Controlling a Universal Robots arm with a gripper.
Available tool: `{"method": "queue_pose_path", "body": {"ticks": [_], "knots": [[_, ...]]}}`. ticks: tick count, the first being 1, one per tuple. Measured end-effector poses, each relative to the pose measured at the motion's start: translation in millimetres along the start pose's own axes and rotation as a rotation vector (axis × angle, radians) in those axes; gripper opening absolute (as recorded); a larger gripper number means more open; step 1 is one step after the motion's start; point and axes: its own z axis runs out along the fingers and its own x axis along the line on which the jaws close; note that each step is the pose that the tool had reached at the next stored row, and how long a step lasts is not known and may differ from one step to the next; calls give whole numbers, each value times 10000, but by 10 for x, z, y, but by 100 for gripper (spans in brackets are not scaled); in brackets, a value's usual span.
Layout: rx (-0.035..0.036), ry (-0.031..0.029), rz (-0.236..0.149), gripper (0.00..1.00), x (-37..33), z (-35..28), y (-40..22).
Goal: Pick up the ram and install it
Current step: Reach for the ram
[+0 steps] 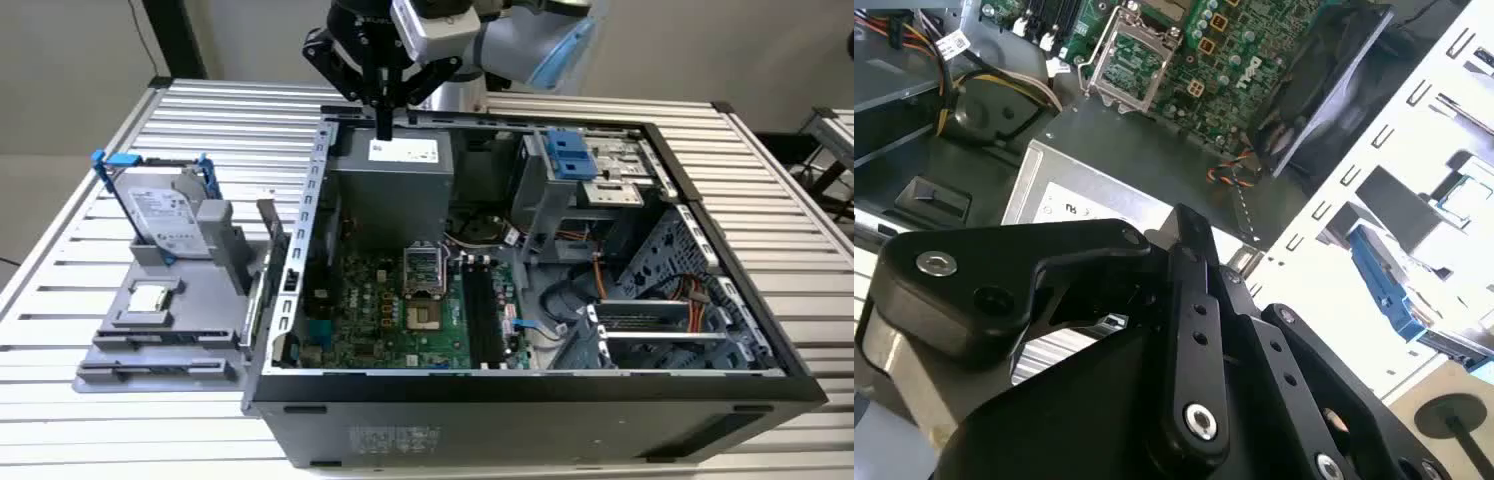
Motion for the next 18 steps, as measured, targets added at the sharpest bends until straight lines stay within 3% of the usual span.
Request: {"method": "queue_pose_path", "body": {"ticks": [18], "knots": [[0,0,1,0,22,0,-2]]}}
